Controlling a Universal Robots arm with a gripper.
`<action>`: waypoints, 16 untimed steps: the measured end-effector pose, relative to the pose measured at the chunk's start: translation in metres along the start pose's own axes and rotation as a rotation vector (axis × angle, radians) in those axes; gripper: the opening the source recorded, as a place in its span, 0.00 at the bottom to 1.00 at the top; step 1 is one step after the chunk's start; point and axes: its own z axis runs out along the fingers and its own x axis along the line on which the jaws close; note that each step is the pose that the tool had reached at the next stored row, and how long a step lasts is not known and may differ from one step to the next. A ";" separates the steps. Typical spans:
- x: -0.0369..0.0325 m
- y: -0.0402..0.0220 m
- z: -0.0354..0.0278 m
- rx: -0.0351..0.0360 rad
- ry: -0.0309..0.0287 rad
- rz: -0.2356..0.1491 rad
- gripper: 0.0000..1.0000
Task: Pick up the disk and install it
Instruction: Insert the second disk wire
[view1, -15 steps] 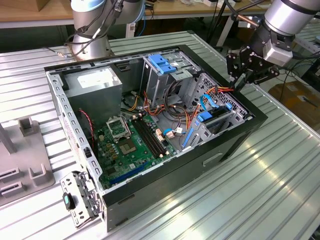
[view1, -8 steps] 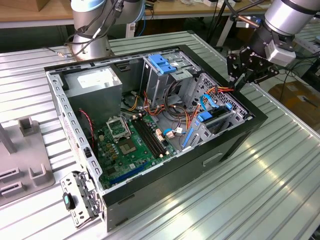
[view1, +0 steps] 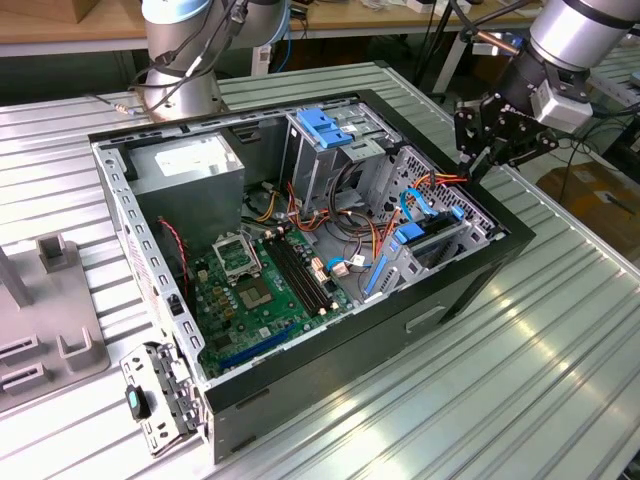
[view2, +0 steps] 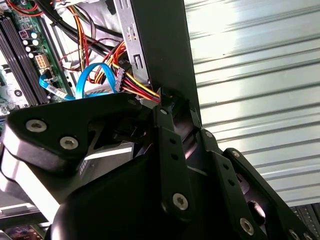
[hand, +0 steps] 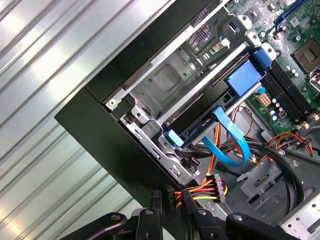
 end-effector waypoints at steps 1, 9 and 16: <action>0.0000 0.0000 0.0000 0.0000 0.0000 0.000 0.30; 0.0000 -0.0003 0.0000 -0.0001 0.0000 0.000 0.17; 0.0000 -0.0004 0.0000 0.0000 0.0000 0.000 0.17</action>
